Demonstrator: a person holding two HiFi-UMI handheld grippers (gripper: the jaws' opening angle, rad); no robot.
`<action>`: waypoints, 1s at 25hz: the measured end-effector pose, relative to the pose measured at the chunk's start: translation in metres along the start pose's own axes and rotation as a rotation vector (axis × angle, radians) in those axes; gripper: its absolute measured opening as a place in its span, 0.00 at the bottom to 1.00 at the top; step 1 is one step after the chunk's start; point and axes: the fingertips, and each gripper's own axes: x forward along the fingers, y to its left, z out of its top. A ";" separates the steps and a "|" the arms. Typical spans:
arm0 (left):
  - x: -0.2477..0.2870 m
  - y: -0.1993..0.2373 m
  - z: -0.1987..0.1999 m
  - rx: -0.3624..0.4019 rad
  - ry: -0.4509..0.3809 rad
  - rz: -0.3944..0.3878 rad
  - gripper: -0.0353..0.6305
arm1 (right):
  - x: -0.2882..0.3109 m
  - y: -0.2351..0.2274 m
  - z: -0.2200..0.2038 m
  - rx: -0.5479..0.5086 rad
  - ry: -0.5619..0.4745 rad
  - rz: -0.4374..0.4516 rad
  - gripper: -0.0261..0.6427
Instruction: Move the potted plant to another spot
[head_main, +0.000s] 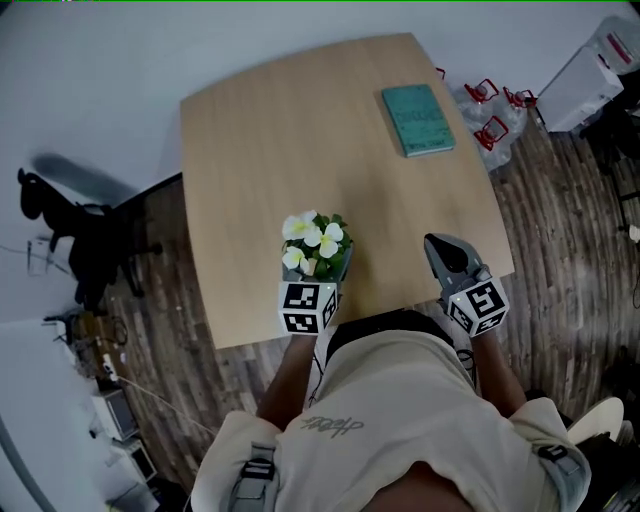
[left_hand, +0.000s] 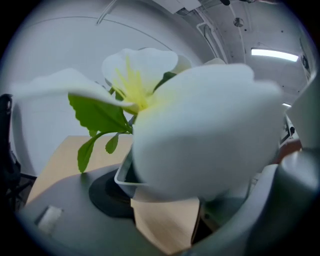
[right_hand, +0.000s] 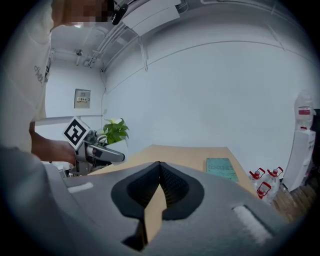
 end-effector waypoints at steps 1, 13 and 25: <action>0.003 0.000 0.001 0.005 0.004 -0.013 0.59 | 0.001 0.000 0.007 -0.005 -0.008 -0.002 0.04; 0.035 -0.046 0.013 -0.019 0.012 -0.031 0.59 | -0.014 -0.032 -0.005 -0.019 -0.001 0.026 0.04; 0.093 -0.133 0.025 -0.061 0.040 0.090 0.59 | -0.068 -0.164 -0.022 -0.085 -0.008 0.067 0.04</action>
